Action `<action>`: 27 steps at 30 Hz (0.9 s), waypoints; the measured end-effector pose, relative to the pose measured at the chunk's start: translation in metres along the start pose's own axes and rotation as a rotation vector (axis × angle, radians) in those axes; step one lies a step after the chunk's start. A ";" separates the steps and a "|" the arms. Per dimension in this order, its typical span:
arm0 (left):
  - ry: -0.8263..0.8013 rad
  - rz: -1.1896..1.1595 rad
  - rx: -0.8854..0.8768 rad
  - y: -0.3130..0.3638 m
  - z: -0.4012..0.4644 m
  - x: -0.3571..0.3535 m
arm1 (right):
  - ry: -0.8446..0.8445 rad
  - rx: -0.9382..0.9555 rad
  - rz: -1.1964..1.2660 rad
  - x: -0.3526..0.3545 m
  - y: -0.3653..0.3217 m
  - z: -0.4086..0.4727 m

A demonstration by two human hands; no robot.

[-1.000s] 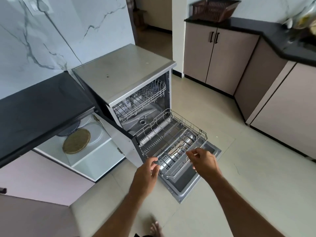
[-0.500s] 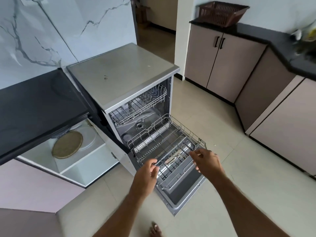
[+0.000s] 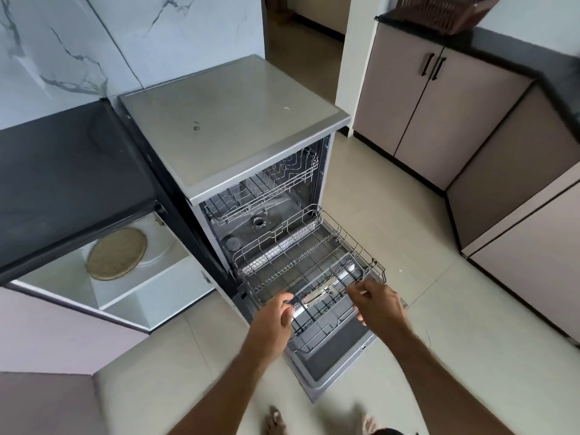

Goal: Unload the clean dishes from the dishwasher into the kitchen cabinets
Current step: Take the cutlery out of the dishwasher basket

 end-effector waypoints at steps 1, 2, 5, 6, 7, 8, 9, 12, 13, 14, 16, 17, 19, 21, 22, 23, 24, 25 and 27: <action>0.005 0.001 0.011 -0.001 0.004 -0.001 | -0.023 0.009 -0.020 0.000 -0.001 0.007; 0.009 0.008 0.023 -0.003 0.009 -0.002 | -0.046 0.020 -0.040 0.000 -0.002 0.014; 0.029 0.012 0.078 -0.005 0.025 -0.006 | -0.115 0.054 -0.062 -0.001 -0.004 0.045; 0.040 0.014 0.102 -0.004 0.030 -0.008 | -0.135 0.074 -0.055 -0.002 -0.003 0.058; 0.050 0.018 0.122 -0.002 0.035 -0.009 | -0.156 0.090 -0.055 -0.003 -0.002 0.069; 0.062 0.017 0.145 0.003 0.040 -0.010 | -0.184 0.105 -0.060 -0.003 0.000 0.081; 0.075 0.012 0.166 0.007 0.044 -0.011 | -0.213 0.113 -0.068 -0.004 0.002 0.093; 0.115 0.007 0.240 0.025 0.055 -0.016 | -0.251 0.156 -0.054 -0.001 0.007 0.128; 0.125 0.009 0.258 0.032 0.060 -0.020 | -0.265 0.162 -0.048 0.000 0.012 0.140; 0.128 0.016 0.266 0.038 0.064 -0.026 | -0.269 0.170 -0.047 0.001 0.017 0.152; 0.133 0.047 0.255 0.051 0.076 -0.039 | -0.277 0.174 -0.033 0.001 0.028 0.172; 0.133 0.054 0.252 0.055 0.083 -0.046 | -0.277 0.167 -0.012 0.000 0.034 0.181; 0.146 0.047 0.267 0.058 0.098 -0.062 | -0.269 0.142 0.038 -0.005 0.051 0.195; 0.145 0.043 0.281 0.052 0.112 -0.079 | -0.267 0.091 0.054 -0.013 0.073 0.202; 0.135 0.046 0.289 0.047 0.120 -0.088 | -0.260 0.071 0.069 -0.020 0.086 0.206; 0.123 0.051 0.294 0.039 0.130 -0.100 | -0.255 0.041 0.075 -0.029 0.102 0.209; 0.107 0.054 0.304 0.030 0.139 -0.112 | -0.252 0.011 0.079 -0.038 0.117 0.211; 0.088 0.052 0.311 0.020 0.149 -0.124 | -0.254 -0.023 0.083 -0.047 0.133 0.213; 0.054 0.048 0.332 0.001 0.165 -0.141 | -0.244 -0.092 0.103 -0.063 0.161 0.211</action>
Point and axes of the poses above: each hand's wrist, its own z-axis towards the middle knuckle, its own x-axis out of the back of the hand, y = z × x, the point moved 9 cm from there along z, towards the middle knuckle, and after that the axes turned 14 degrees about x, right-handed, at the moved point
